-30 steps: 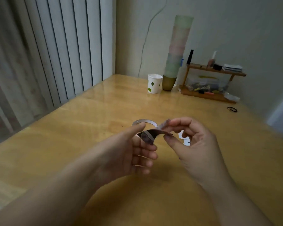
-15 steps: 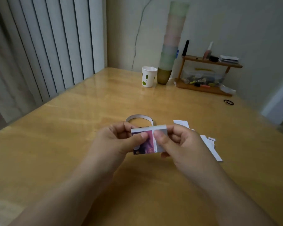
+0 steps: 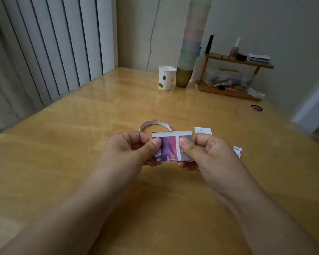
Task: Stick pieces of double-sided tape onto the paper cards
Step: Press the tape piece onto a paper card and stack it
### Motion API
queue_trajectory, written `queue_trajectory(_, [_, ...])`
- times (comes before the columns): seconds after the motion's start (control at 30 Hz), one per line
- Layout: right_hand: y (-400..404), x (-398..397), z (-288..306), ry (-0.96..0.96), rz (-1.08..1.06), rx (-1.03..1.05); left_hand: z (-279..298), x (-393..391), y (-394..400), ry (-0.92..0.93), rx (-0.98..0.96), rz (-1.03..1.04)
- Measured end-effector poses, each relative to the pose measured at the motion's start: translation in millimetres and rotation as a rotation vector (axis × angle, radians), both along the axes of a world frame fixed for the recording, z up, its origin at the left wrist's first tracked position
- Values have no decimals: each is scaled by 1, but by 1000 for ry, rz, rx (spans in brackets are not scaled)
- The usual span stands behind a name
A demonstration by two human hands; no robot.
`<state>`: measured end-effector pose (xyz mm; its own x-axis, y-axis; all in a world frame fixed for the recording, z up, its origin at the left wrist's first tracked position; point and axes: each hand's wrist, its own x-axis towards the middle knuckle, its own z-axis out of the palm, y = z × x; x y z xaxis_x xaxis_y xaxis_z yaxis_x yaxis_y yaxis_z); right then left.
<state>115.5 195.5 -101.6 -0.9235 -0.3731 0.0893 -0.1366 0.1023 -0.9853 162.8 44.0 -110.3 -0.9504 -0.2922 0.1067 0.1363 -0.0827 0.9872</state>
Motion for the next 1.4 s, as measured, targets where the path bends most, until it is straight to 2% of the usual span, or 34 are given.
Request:
queue_trajectory(0.23, [-3,0,-7,104,10,131,-2,1,5,19,-97,-7])
queue_trajectory(0.4, [1,-5,-9,4,10,195,-7,-3,2,-72,-135,51])
queue_trajectory(0.47, [3,-6,-9,59,-44,343,-10,-3,0,-129,-282,86])
queue_trajectory(0.57, [5,-10,-13,228,-153,674,-11,-1,1,-193,-728,131])
queue_trajectory(0.63, [4,-12,-16,289,-170,828,-12,0,2,-192,-862,107])
queue_trajectory(0.7, [2,-11,-18,292,-172,885,-11,0,3,-180,-941,83])
queue_trajectory(0.8, [-4,-7,-16,376,-138,845,-14,-3,2,-176,-1055,62])
queue_trajectory(0.93, [-19,0,-15,340,14,861,-17,-6,1,-223,-1073,44])
queue_trajectory(1.13, [6,-7,-3,256,-1,953,-19,-9,-3,-241,-1070,33])
queue_trajectory(1.3, [-14,-4,-6,338,8,896,-22,-12,-3,-231,-1065,36])
queue_trajectory(1.4, [-24,-7,-7,319,50,940,-22,-12,-4,-222,-1063,38])
